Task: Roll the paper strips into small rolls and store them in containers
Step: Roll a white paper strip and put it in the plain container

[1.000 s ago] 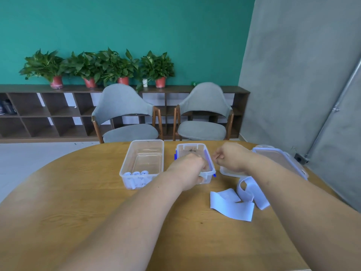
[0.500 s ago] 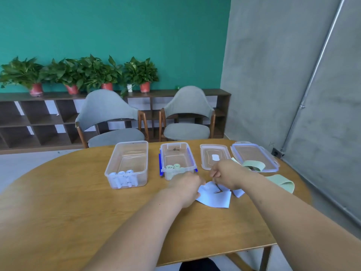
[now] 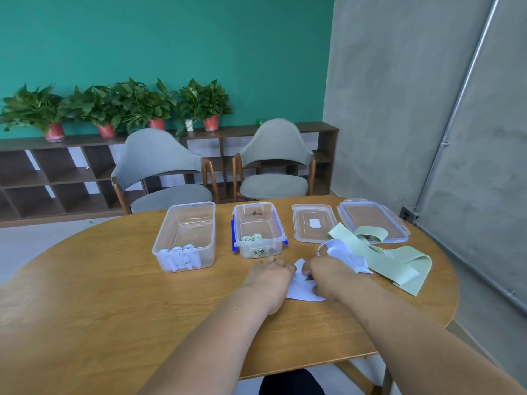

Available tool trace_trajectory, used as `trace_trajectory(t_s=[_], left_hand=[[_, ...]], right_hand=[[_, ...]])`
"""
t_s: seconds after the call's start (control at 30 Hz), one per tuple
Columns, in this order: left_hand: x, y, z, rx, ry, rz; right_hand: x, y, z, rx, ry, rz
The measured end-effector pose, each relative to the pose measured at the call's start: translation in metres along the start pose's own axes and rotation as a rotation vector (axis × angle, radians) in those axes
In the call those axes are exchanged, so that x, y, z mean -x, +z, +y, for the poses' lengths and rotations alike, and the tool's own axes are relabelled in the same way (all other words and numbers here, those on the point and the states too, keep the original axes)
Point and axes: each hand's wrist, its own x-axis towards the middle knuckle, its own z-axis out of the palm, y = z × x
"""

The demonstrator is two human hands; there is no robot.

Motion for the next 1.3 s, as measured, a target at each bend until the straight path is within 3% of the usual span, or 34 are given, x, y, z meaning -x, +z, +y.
trace_trajectory(t_s=[0.23, 0.37, 0.73, 1.07, 1.3], left_hand=[[0.010, -0.006, 0.000, -0.029, -0.037, -0.003], [0.015, -0.011, -0.004, -0.009, -0.041, 0.018], [0.033, -0.025, -0.019, 0.312, -0.118, 0.072], [0.059, -0.045, -0.061, 0.408, -0.214, 0.113], [0.090, -0.062, -0.094, 0.418, -0.283, 0.077]], right_hand=[[0.013, -0.022, -0.003, 0.053, -0.025, -0.006], [0.001, -0.023, 0.000, -0.059, -0.042, 0.011], [0.007, -0.058, -0.020, -0.172, -0.150, 0.051], [0.012, -0.080, -0.042, -0.109, -0.154, 0.011], [0.013, -0.098, -0.073, -0.138, -0.245, 0.121]])
